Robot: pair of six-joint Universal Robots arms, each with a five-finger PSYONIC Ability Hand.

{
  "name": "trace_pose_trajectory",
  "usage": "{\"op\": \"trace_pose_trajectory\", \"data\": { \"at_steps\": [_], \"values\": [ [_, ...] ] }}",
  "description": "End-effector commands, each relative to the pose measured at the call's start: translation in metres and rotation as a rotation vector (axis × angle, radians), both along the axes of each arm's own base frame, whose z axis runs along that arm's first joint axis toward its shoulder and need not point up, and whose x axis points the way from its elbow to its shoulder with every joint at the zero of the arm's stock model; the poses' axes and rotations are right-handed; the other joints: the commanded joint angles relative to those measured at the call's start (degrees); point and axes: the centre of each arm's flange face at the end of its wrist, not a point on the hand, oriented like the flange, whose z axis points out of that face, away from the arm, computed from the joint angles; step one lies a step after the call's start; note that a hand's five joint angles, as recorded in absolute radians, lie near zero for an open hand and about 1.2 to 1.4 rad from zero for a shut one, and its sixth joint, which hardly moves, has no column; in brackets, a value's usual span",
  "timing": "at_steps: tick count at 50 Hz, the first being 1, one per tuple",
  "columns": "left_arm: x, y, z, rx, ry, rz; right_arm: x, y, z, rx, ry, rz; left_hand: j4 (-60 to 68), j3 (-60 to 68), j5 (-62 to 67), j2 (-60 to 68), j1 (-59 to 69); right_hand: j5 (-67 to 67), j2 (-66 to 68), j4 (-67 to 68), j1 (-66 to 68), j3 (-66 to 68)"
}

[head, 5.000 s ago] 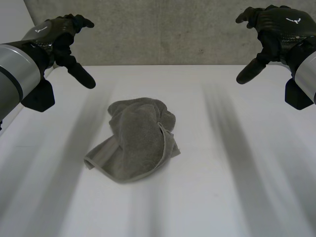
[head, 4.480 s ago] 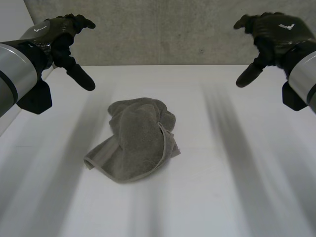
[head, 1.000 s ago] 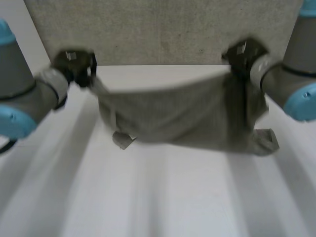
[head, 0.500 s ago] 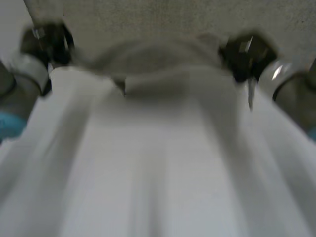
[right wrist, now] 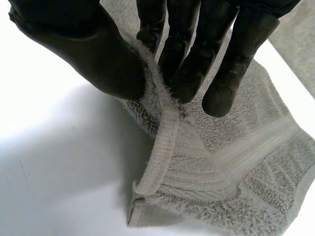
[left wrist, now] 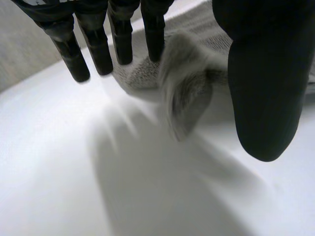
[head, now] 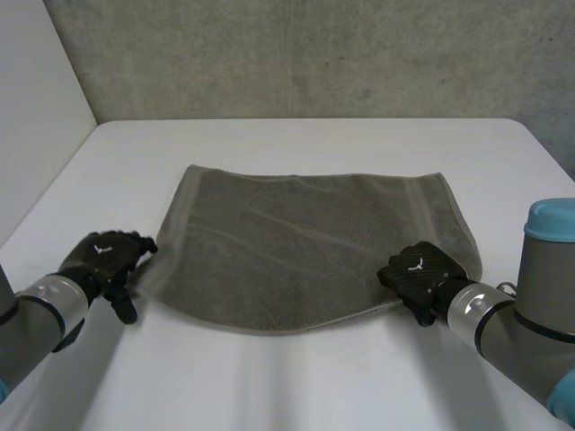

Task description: Fold the laundry

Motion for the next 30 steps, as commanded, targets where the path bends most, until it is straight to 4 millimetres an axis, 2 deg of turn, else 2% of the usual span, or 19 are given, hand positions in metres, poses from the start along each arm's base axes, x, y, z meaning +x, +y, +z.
{"op": "trace_pose_trajectory", "data": {
  "at_steps": [1, 10, 17, 30],
  "values": [
    [0.000, 0.003, 0.010, -0.035, 0.013, 0.001, -0.002, 0.006, 0.006, -0.018, -0.055, -0.027, -7.3, -7.3, -6.9, -7.2, -7.6, 2.8, 3.2, 3.3, 3.2, 2.9],
    [-0.003, 0.017, -0.008, -0.080, 0.015, -0.026, -0.015, -0.012, 0.011, -0.039, -0.115, -0.112, -5.8, -5.8, -5.4, -5.7, -6.1, 2.8, 3.2, 3.3, 3.2, 2.9],
    [-0.008, 0.021, -0.004, -0.222, 0.038, -0.093, -0.020, -0.017, 0.011, -0.022, -0.146, -0.150, -5.3, -5.3, -4.9, -5.2, -5.6, 2.8, 3.2, 3.3, 3.2, 2.9],
    [-0.013, 0.029, -0.012, -0.199, 0.038, -0.157, -0.019, -0.018, 0.010, 0.001, -0.210, -0.178, -3.6, -3.6, -3.2, -3.5, -3.9, 2.8, 3.2, 3.3, 3.2, 2.9]
  ]
}}
